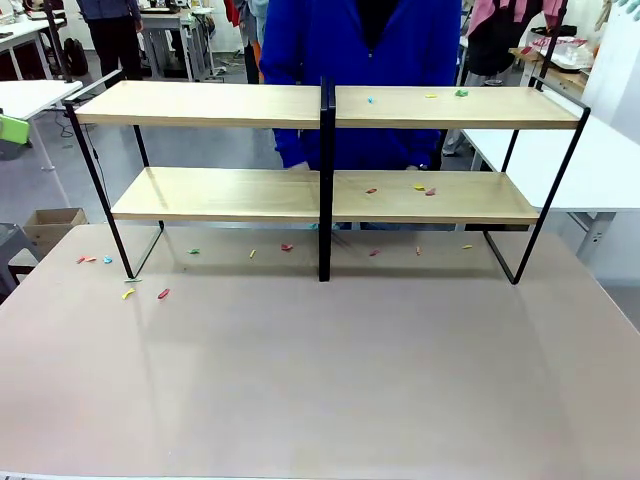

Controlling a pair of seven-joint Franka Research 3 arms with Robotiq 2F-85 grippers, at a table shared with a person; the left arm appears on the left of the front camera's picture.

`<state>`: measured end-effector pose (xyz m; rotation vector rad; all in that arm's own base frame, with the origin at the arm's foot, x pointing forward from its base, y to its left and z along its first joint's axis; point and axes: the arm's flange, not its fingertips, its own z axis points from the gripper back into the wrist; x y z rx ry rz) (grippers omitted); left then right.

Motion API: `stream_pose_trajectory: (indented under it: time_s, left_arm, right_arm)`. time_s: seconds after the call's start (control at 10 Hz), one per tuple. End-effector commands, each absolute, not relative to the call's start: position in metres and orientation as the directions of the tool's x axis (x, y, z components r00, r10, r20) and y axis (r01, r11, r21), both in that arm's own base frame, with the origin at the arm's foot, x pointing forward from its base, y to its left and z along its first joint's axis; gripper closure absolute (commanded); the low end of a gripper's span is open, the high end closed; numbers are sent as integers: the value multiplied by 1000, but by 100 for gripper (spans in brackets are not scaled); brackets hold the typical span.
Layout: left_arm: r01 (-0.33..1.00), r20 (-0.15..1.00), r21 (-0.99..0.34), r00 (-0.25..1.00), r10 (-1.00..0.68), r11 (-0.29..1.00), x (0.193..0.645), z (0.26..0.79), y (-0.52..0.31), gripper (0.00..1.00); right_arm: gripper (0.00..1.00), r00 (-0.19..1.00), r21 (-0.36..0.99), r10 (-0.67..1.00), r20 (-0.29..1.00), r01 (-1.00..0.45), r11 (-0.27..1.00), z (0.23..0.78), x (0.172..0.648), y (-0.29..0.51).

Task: Clean the shelves.
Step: Clean another randomly selected level of the Shelf with the Duster.

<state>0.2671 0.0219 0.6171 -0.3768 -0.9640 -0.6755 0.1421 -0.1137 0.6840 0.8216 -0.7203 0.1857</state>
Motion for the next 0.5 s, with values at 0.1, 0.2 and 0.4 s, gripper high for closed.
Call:
stream_pose_trajectory:
  time_s: [0.1, 0.2, 0.4]
  left_arm:
    - [686, 853, -4, 382, -355, 727, 268, 617, 23, 0]
    - [686, 853, -4, 382, -355, 727, 268, 617, 23, 0]
    - [686, 853, -4, 382, -355, 727, 268, 617, 23, 0]
  right_arm:
    - [87, 751, 603, -117, 650, -417, 680, 684, 142, -114]
    - [87, 821, 562, 37, 569, -421, 712, 696, 111, -118]
    - [87, 892, 545, 246, 378, -430, 720, 684, 58, -125]
